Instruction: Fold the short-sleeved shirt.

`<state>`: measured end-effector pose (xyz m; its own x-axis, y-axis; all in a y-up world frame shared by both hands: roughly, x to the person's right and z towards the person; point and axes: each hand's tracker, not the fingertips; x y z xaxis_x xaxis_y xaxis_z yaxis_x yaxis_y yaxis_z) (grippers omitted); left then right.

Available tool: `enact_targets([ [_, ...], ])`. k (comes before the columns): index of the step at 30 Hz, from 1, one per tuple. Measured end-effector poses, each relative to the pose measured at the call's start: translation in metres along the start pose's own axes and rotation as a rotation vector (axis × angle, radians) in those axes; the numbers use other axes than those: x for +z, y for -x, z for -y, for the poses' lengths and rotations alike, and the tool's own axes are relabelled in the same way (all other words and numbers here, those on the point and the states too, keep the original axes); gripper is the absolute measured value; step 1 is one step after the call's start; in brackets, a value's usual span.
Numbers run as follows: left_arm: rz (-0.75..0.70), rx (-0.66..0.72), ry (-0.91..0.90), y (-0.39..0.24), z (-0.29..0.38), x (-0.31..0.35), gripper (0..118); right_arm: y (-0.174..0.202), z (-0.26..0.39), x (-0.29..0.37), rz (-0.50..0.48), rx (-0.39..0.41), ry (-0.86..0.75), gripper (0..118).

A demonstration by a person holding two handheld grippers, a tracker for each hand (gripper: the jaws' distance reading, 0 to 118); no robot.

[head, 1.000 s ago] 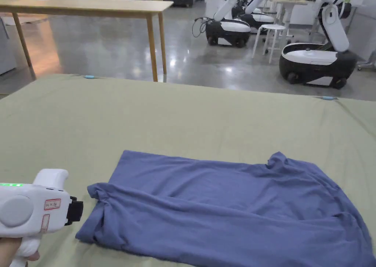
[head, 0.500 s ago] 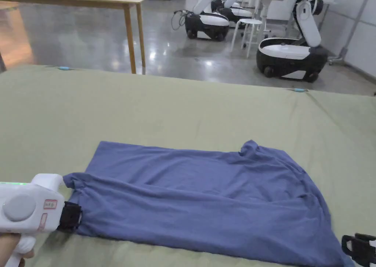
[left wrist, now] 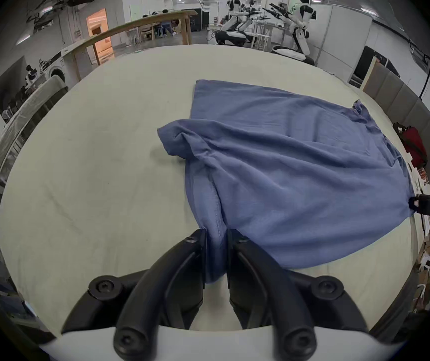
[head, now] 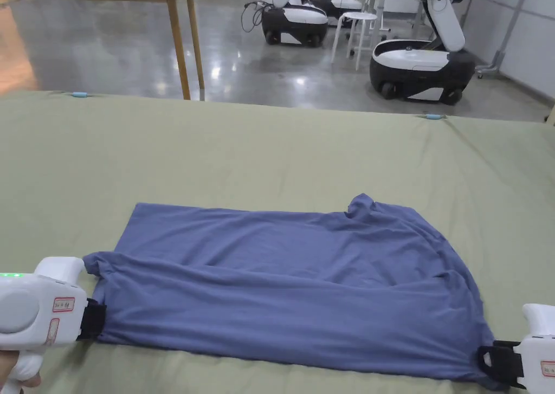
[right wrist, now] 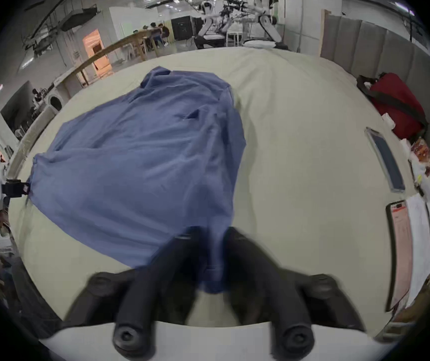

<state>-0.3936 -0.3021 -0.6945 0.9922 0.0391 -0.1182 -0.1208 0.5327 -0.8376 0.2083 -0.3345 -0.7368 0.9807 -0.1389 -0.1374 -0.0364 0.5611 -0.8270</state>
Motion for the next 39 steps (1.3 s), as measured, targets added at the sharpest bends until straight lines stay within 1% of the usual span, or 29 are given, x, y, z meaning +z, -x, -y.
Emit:
enact_targets([
  [1,-0.001,0.001,-0.002,0.000,0.002,0.001,13,0.001,0.000,0.001,0.030,0.008,-0.004,8],
  [3,-0.002,0.000,-0.004,0.001,0.002,0.005,11,0.008,0.006,0.016,0.041,0.048,-0.025,8],
  [4,0.001,0.001,-0.005,0.002,0.002,0.008,11,0.009,0.007,0.019,0.046,0.053,-0.031,8],
  [6,-0.001,0.004,-0.017,0.005,0.007,0.015,11,0.009,0.012,0.036,0.037,0.050,-0.039,7],
  [7,-0.025,0.004,-0.034,0.006,0.008,0.019,10,0.008,0.015,0.042,0.027,0.045,-0.043,7],
  [11,0.011,0.021,-0.022,0.011,0.024,0.033,9,0.006,0.033,0.071,0.012,0.038,-0.064,8],
  [14,0.006,-0.004,-0.023,0.008,0.042,0.046,8,0.008,0.055,0.090,0.000,0.031,-0.066,8],
  [21,0.024,-0.005,0.000,0.018,0.097,0.093,8,0.013,0.117,0.141,-0.021,0.021,-0.047,8],
  [26,0.031,0.004,0.008,0.018,0.121,0.106,8,0.014,0.130,0.149,-0.027,0.005,-0.037,8],
  [27,0.035,0.005,0.006,0.019,0.123,0.105,8,0.015,0.130,0.147,-0.026,0.002,-0.038,11],
  [28,0.041,0.010,0.003,0.020,0.123,0.102,10,0.014,0.130,0.147,-0.028,-0.006,-0.037,28],
  [29,0.057,0.025,-0.007,0.021,0.122,0.100,20,0.013,0.131,0.146,-0.031,-0.020,-0.036,62],
  [30,0.073,0.033,-0.002,0.023,0.121,0.099,65,0.013,0.123,0.143,-0.013,-0.025,-0.040,110],
  [31,0.060,0.038,-0.004,0.024,0.120,0.098,100,0.014,0.122,0.143,0.010,-0.022,-0.050,118],
  [32,0.040,0.043,-0.013,0.025,0.119,0.097,111,0.014,0.121,0.144,0.023,-0.011,-0.056,117],
  [34,0.014,0.040,-0.053,0.029,0.110,0.100,109,0.015,0.110,0.149,0.036,0.010,-0.094,117],
  [37,0.008,0.090,-0.118,0.032,0.084,0.103,109,0.015,0.095,0.149,0.069,-0.005,-0.144,117],
  [38,0.015,0.105,-0.148,0.032,0.072,0.103,108,0.016,0.077,0.145,0.079,-0.004,-0.159,115],
  [39,0.016,0.117,-0.181,0.032,0.059,0.102,98,0.018,0.066,0.143,0.086,0.000,-0.169,103],
])
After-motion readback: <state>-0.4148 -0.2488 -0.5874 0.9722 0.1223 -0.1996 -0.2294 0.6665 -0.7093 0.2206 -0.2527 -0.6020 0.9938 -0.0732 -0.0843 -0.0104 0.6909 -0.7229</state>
